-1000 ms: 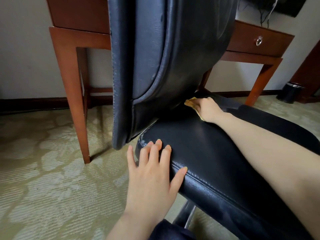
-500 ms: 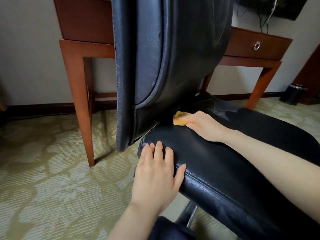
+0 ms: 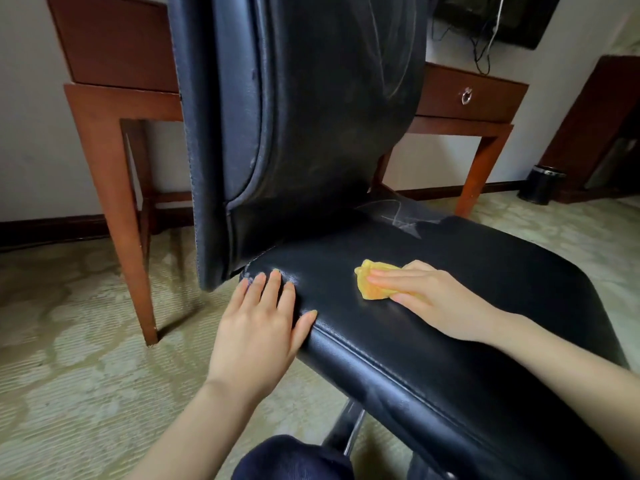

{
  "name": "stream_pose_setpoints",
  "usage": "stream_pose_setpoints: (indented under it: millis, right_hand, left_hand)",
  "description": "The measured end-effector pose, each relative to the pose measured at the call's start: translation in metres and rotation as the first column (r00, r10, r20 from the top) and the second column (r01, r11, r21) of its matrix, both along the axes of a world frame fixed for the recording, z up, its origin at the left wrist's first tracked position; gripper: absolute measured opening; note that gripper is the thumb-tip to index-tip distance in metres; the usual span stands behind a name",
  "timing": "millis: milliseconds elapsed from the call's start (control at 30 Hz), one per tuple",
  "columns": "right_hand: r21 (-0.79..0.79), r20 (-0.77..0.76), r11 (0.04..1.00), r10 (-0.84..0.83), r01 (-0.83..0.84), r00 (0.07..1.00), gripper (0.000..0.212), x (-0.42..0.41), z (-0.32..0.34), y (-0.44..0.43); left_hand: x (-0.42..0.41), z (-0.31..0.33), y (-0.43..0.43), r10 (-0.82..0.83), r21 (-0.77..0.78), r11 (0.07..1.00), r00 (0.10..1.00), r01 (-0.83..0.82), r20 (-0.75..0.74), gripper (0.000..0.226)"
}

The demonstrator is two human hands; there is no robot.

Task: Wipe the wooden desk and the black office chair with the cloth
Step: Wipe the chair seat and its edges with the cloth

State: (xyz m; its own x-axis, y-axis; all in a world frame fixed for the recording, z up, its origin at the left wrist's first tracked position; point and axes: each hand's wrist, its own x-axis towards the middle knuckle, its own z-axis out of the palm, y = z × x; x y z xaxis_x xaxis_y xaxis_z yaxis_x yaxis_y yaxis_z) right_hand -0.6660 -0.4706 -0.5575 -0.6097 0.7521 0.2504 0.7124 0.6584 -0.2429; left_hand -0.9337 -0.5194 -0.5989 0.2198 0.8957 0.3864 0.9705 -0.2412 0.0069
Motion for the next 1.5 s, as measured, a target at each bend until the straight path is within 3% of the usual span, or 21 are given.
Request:
stream_pose_setpoints:
  millis: [133,333,500,733,867,1000,1133,1267,1500]
  right_hand:
    - [0.0,0.016,1.0,-0.022,0.022,1.0,0.047,-0.012,0.0,0.008]
    - [0.049,0.095,0.998,-0.053,0.049,0.994,0.039,-0.03,-0.002,0.037]
    - [0.077,0.106,0.992,-0.105,0.097,0.989,0.04,-0.045,-0.002,0.059]
    - [0.042,0.076,0.967,-0.253,0.251,0.964,0.041,-0.058,-0.007,0.093]
    - [0.089,0.096,0.897,-0.44,0.432,0.893,0.043,-0.067,-0.014,0.113]
    - [0.127,0.094,0.857,-0.511,0.499,0.854,0.046,-0.071,-0.016,0.124]
    - [0.069,0.134,0.921,-0.391,0.385,0.911,0.044,-0.056,-0.013,0.123]
    - [0.062,0.118,0.995,-0.085,0.078,0.989,0.039,-0.037,-0.004,0.097]
    - [0.306,0.262,0.95,-0.013,-0.071,0.965,0.043,-0.003,0.008,0.04]
  left_hand:
    - [-0.01,0.003,0.014,0.068,-0.05,0.997,0.997,-0.065,0.045,0.061]
    - [-0.006,0.003,0.022,0.232,-0.283,0.943,0.955,-0.175,0.182,0.062]
    - [0.013,0.016,-0.001,0.188,-0.381,0.921,0.946,-0.077,0.263,0.069]
    - [0.041,0.043,-0.039,0.045,-0.433,0.899,0.973,0.059,0.226,0.088]
    - [0.05,0.042,-0.049,0.013,-0.43,0.901,0.987,0.057,0.158,0.106]
    - [0.043,0.021,-0.041,0.006,-0.371,0.929,0.998,0.015,0.055,0.094]
    - [0.026,0.023,-0.028,0.01,-0.398,0.917,1.0,-0.019,-0.024,0.104]
    - [0.013,0.025,-0.013,0.028,-0.301,0.952,0.994,-0.059,-0.104,0.112]
    - [-0.019,0.023,0.027,0.018,-0.11,0.993,0.981,-0.04,-0.194,0.104]
